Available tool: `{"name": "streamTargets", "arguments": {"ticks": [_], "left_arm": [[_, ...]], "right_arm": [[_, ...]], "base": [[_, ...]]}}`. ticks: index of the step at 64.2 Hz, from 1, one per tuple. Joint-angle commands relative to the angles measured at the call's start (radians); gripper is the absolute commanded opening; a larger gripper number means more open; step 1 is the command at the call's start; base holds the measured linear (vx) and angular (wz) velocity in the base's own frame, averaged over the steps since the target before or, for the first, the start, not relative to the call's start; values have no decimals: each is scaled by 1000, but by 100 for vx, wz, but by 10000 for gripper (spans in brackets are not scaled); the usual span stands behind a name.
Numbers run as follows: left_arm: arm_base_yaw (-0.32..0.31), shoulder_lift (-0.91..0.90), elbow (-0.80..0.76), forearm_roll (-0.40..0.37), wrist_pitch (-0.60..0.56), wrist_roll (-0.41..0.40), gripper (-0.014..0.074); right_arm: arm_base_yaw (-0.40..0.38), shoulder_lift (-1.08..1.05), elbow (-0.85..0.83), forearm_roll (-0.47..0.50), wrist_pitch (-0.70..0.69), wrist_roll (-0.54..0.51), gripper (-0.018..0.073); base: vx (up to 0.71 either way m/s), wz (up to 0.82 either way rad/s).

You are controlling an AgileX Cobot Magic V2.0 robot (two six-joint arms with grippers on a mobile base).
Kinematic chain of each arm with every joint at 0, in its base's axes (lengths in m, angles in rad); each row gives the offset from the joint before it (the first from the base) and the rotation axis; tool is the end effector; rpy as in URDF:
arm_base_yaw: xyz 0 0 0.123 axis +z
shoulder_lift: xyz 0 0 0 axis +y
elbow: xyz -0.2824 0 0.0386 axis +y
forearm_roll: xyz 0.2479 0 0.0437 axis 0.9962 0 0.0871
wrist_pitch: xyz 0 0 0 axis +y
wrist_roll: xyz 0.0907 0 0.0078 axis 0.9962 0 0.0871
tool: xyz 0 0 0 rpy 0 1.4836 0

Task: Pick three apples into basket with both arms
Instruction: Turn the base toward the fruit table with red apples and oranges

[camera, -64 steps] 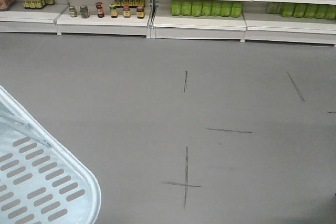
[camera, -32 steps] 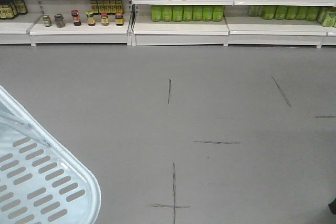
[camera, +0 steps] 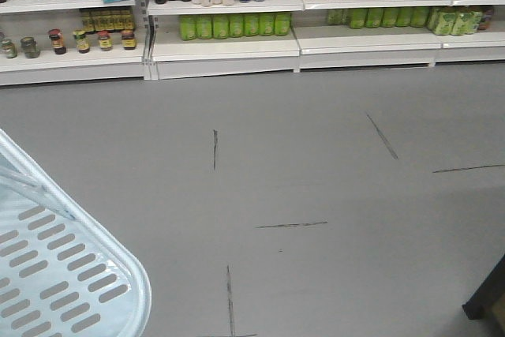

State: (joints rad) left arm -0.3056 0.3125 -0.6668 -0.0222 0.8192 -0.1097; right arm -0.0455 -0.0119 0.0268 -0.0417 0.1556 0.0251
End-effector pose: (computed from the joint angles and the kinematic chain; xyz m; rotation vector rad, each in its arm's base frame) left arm 0.0425 -0.0150 0.3399 0.1877 1.9512 -0.2999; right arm 0.0563 -0.0032 0.1905 0.0292 1.6540 -0.0522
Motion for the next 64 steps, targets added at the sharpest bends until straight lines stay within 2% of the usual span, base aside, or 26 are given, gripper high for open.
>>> {"name": "streamTargets", "arguments": {"ticks": [1,64], "left_arm": [[-3,9,-27,-2,-101,-13,-6],[-3,9,-27,-2,-101,-13,-6]], "right_arm": [[-5,-11,13,-7,-72,-7,-5],[-5,-11,13,-7,-72,-7,-5]], "base": [[15,-37],[12,-48]]}}
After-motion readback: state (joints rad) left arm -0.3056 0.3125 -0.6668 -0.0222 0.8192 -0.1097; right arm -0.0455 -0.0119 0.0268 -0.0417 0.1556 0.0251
